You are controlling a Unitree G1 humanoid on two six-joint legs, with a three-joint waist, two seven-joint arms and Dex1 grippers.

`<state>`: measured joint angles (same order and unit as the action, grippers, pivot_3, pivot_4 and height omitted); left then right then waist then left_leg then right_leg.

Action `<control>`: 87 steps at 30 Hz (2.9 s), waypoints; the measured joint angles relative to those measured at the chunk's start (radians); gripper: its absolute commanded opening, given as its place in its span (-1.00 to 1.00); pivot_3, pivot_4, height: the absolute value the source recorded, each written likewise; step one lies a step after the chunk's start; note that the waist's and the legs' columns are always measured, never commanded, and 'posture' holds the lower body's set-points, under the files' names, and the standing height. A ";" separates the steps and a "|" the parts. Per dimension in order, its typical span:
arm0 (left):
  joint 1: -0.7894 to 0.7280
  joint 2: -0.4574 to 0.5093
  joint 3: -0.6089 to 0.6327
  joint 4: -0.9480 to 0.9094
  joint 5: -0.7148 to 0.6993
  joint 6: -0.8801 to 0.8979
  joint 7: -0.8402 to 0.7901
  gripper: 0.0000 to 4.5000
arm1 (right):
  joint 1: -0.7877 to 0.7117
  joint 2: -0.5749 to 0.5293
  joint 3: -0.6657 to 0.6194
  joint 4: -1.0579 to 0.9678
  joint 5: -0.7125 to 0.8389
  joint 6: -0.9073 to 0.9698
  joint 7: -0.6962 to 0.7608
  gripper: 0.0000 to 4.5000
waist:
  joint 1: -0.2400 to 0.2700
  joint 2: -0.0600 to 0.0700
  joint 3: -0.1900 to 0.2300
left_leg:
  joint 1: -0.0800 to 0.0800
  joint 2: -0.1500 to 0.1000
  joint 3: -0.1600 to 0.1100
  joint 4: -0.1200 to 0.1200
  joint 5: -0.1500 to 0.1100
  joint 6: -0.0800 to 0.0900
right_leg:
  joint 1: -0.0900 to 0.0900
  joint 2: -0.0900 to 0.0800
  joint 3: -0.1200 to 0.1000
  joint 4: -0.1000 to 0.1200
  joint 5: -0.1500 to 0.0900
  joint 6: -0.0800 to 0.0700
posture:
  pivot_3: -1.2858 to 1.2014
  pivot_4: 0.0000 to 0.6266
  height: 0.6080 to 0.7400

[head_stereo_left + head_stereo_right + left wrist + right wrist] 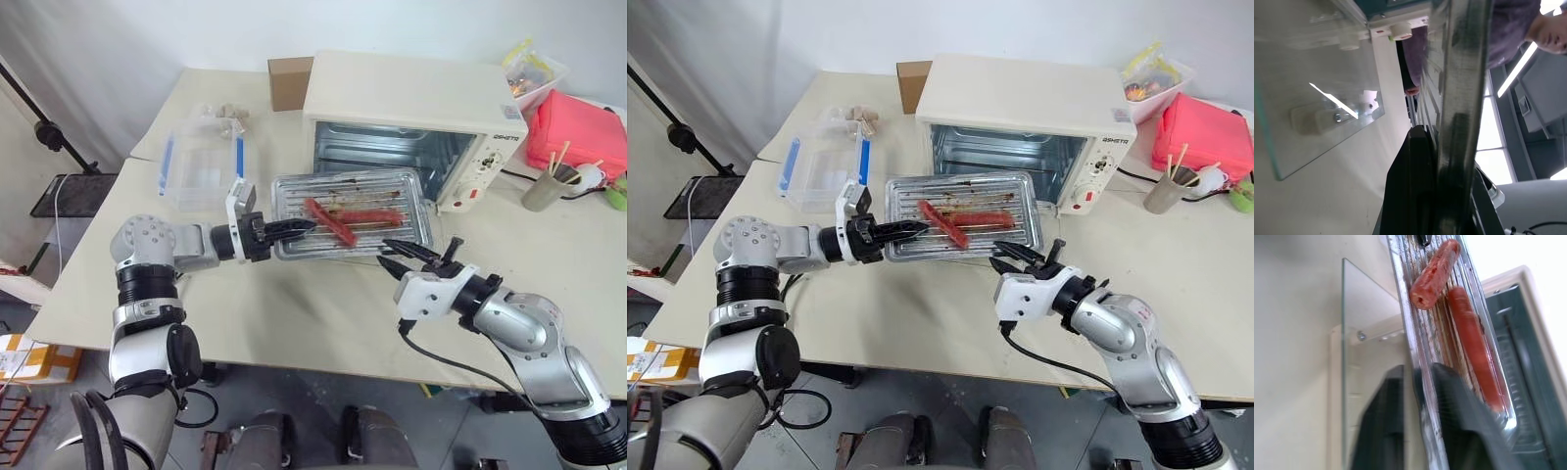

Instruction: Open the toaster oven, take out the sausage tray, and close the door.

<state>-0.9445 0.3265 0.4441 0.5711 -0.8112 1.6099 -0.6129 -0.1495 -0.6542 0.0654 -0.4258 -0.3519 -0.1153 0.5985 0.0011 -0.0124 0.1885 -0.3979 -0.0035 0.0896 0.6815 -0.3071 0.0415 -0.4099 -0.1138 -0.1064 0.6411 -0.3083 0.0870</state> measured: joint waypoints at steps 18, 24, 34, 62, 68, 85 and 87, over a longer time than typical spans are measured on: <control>0.338 0.406 -0.070 0.081 -0.597 0.003 0.151 -1.00 | 0.147 -0.080 -0.340 0.459 0.481 -0.143 0.186 -0.99 | -0.005 -0.001 0.000 | 0.013 0.002 0.000 -0.002 -0.003 -0.003 | 0.011 -0.003 0.004 -0.001 0.000 0.000 | 0.03 -0.52 1.00; 0.524 0.330 0.082 -0.008 -0.864 -0.065 0.400 -1.00 | 0.029 -0.070 -0.240 0.670 0.543 -0.095 0.340 -0.99 | -0.010 0.000 0.000 | 0.015 0.004 -0.001 -0.003 -0.004 -0.004 | 0.012 -0.004 0.004 0.000 0.000 0.000 | 0.03 -0.52 1.00; 0.773 0.067 0.261 -0.341 -1.131 -0.329 0.731 -1.00 | -0.100 0.017 -0.187 0.752 0.605 -0.038 0.403 -0.99 | -0.005 0.000 0.000 | 0.021 0.003 0.000 -0.003 -0.007 -0.005 | 0.018 -0.004 0.004 -0.007 0.000 -0.001 | 0.03 -0.52 1.00; 0.500 0.257 -0.104 -0.128 -1.136 -0.138 0.703 -1.00 | 0.261 -0.076 -0.477 0.180 1.022 0.316 0.477 0.64 | 0.021 -0.001 0.000 | 0.022 0.001 0.004 -0.014 -0.008 -0.005 | 0.020 -0.004 0.006 -0.015 0.000 0.000 | 0.03 -0.52 1.00; 0.368 0.238 -0.272 -0.054 -1.016 -0.078 0.607 -1.00 | 0.443 -0.075 -0.561 0.107 0.999 0.269 0.502 0.99 | 0.024 -0.001 0.000 | 0.023 0.001 0.005 -0.015 -0.007 -0.006 | 0.019 -0.002 0.006 -0.017 0.000 0.000 | 0.03 -0.52 1.00; 0.073 0.061 -0.513 0.079 -0.249 -0.171 0.030 -1.00 | 0.666 -0.032 -0.703 0.028 0.992 0.230 0.478 0.99 | 0.056 0.001 0.000 | 0.027 0.000 0.005 -0.016 -0.011 -0.013 | 0.024 -0.004 0.007 -0.021 0.001 0.001 | 0.03 -0.52 1.00; 0.044 0.047 -0.522 0.102 -0.190 -0.171 0.006 -0.82 | 0.667 -0.031 -0.703 0.027 0.993 0.230 0.478 1.00 | 0.057 0.001 -0.001 | 0.027 -0.001 0.004 -0.016 -0.012 -0.013 | 0.025 -0.004 0.007 -0.022 0.001 0.002 | 0.03 -0.52 1.00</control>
<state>-0.9001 0.3737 -0.0782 0.6733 -1.0011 1.4389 -0.6067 0.5177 -0.6856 -0.6380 -0.3983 0.6414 0.1142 1.0766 0.0578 -0.0113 0.1878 -0.3708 -0.0040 0.0940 0.6659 -0.3188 0.0288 -0.3851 -0.1182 -0.0993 0.6191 -0.3073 0.0888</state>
